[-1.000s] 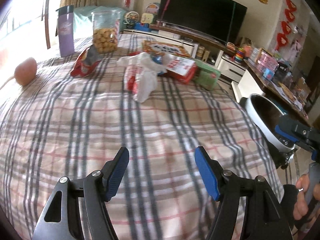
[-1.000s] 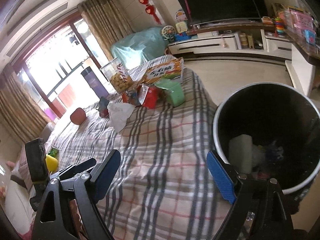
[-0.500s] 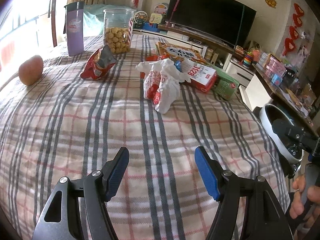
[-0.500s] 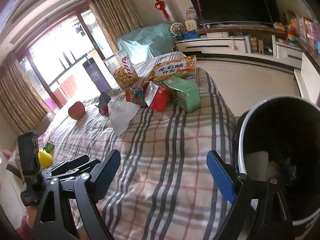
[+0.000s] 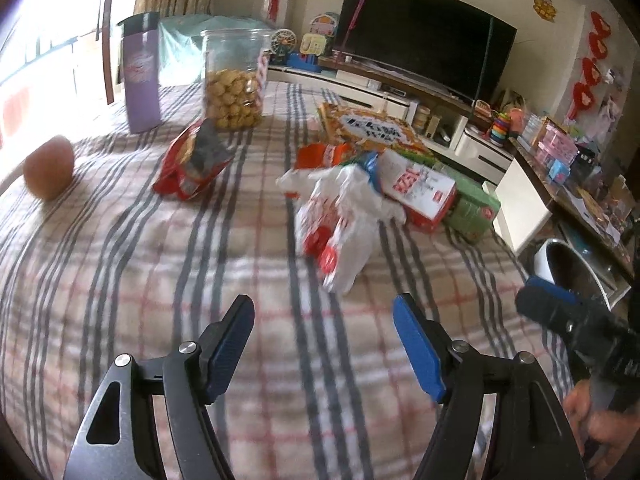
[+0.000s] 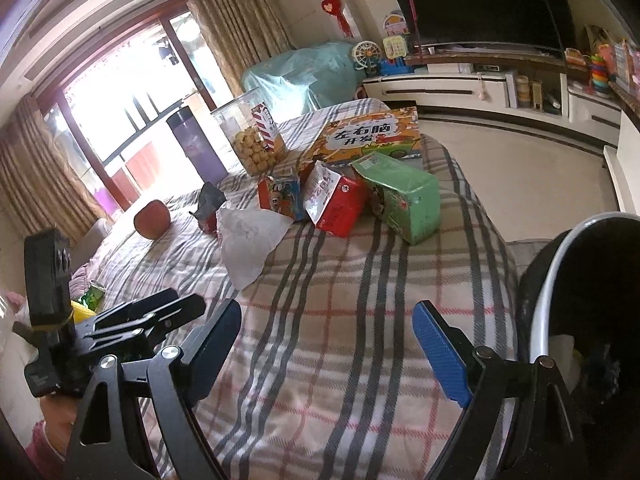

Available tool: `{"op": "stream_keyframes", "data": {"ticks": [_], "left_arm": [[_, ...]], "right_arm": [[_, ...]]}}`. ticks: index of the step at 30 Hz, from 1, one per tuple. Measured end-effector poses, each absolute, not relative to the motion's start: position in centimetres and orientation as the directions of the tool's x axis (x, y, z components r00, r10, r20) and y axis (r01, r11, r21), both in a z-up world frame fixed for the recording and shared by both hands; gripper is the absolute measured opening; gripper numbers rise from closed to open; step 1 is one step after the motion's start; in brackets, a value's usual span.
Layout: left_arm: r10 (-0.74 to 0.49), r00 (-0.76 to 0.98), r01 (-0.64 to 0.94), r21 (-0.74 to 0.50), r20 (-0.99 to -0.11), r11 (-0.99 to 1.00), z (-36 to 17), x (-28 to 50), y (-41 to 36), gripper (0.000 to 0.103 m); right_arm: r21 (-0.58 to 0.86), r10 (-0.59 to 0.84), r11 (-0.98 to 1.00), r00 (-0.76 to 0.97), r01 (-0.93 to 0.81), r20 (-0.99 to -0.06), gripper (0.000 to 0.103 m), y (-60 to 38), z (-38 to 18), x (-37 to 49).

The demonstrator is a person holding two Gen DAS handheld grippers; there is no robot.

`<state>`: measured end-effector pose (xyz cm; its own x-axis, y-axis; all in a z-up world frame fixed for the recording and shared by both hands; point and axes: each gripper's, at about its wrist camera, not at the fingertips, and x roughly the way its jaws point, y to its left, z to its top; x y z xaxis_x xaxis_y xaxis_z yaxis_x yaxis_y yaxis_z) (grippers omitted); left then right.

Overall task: Collect trash
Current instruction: 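Move both tools back over the bed toward the red snack bag and tissue, then grasp red snack bag with left tool while right tool grasps white tissue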

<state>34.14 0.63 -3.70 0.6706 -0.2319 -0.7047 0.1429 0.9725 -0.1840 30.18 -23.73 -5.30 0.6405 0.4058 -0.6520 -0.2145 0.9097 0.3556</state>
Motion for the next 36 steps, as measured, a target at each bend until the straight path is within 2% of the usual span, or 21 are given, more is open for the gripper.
{"op": "stream_keyframes", "data": {"ticks": [9,20,29,31,33,34,35,36], "left_arm": [[-0.208,0.657,0.140,-0.154,-0.725,0.978,-5.0,38.3,-0.1,0.072],[-0.116,0.676,-0.003,-0.159,-0.727,0.987,-6.0,39.6,6.9,0.072],[-0.054,0.717,-0.030,-0.109,-0.695,0.994,-5.8,44.6,8.8,0.072],[-0.049,0.724,-0.026,-0.099,-0.688,0.995,-6.0,45.6,8.9,0.072],[-0.044,0.721,-0.023,-0.088,-0.691,0.996,-6.5,46.8,8.8,0.071],[-0.049,0.718,-0.020,-0.091,-0.694,0.996,-6.8,47.3,8.8,0.062],[-0.065,0.707,-0.011,-0.103,-0.704,0.995,-7.2,47.9,8.8,0.044],[-0.082,0.692,-0.003,-0.117,-0.717,0.993,-7.5,48.5,8.8,0.033]], "right_arm": [[0.392,0.423,0.899,0.628,-0.198,-0.653,0.088,-24.0,-6.0,31.4],[0.423,0.485,0.870,0.595,-0.252,-0.641,0.088,-18.9,-6.2,33.6],[0.420,0.476,0.875,0.581,-0.239,-0.661,0.088,-14.6,-7.7,37.5],[0.431,0.474,0.875,0.572,-0.220,-0.670,0.088,-14.2,-8.2,38.1],[0.423,0.463,0.881,0.570,-0.212,-0.678,0.079,-13.7,-8.6,38.6],[0.417,0.459,0.884,0.569,-0.212,-0.682,0.075,-13.5,-8.7,38.7],[0.414,0.457,0.885,0.568,-0.212,-0.685,0.064,-13.3,-8.8,38.8],[0.419,0.464,0.881,0.561,-0.219,-0.685,0.053,-13.2,-8.9,38.8]]}}
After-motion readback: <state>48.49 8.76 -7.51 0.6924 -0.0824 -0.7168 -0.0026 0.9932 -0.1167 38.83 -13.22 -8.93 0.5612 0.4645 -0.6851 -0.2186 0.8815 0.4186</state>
